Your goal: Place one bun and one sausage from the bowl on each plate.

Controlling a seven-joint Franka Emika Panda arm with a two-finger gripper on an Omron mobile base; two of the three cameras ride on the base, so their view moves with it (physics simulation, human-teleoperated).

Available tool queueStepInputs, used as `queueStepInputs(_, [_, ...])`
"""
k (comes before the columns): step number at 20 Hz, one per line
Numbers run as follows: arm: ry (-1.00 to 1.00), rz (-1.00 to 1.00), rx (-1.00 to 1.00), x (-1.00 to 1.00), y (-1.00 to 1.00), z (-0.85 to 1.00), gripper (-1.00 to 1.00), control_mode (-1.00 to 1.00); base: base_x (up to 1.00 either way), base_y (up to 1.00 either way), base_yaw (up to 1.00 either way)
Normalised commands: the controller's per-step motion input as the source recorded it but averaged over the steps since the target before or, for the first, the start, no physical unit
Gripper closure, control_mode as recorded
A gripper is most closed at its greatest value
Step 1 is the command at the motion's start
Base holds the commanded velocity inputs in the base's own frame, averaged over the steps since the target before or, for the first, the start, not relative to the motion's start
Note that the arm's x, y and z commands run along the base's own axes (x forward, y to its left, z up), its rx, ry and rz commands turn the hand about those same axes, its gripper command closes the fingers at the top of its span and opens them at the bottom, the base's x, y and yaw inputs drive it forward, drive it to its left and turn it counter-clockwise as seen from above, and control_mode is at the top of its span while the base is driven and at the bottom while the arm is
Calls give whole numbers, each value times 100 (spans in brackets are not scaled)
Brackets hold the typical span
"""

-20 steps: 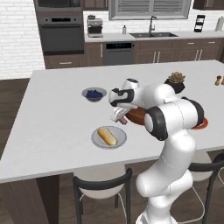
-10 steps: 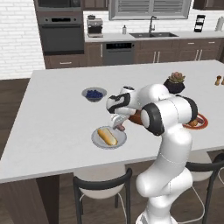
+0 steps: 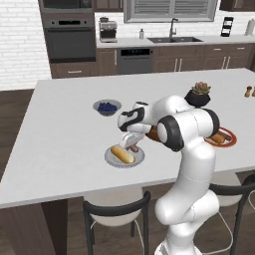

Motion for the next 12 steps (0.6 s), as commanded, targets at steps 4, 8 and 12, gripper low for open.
queueStepInputs(4, [0, 0, 0, 0, 0, -5, -100, -100, 0, 0, 0])
queueStepInputs(8, [0, 0, 0, 0, 0, 0, -100, -100, 0, 0, 0])
queueStepInputs(12, [0, 0, 0, -27, 0, 0, -100, -100, 0, 0, 0])
